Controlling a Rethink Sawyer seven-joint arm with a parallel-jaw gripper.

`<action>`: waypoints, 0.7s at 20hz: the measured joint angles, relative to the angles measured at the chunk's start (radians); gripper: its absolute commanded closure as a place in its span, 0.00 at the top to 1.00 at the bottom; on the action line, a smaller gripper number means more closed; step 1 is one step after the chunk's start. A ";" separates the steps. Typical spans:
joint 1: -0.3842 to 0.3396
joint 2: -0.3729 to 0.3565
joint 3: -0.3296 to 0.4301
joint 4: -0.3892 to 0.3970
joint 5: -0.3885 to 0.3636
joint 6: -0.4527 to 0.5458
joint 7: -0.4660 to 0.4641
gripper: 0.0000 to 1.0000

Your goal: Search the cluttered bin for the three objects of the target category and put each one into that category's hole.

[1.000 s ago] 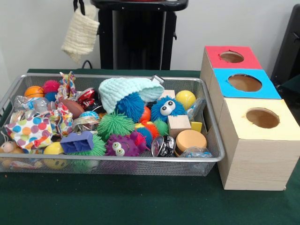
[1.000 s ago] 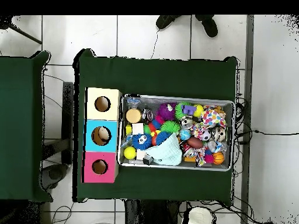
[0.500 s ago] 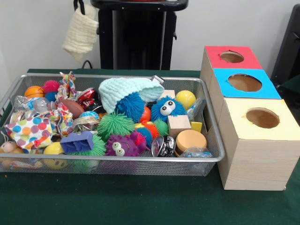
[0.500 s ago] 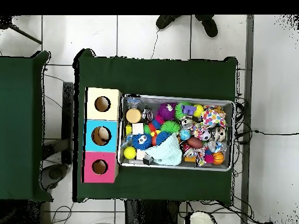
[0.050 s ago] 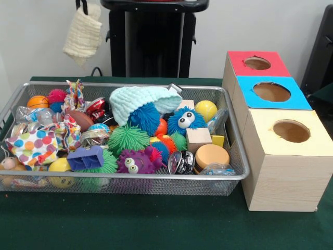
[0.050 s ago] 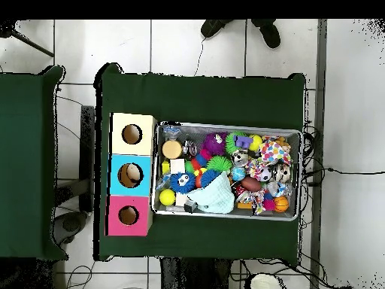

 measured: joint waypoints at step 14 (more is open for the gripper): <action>-0.025 -0.107 0.092 0.022 0.127 0.017 0.000 0.00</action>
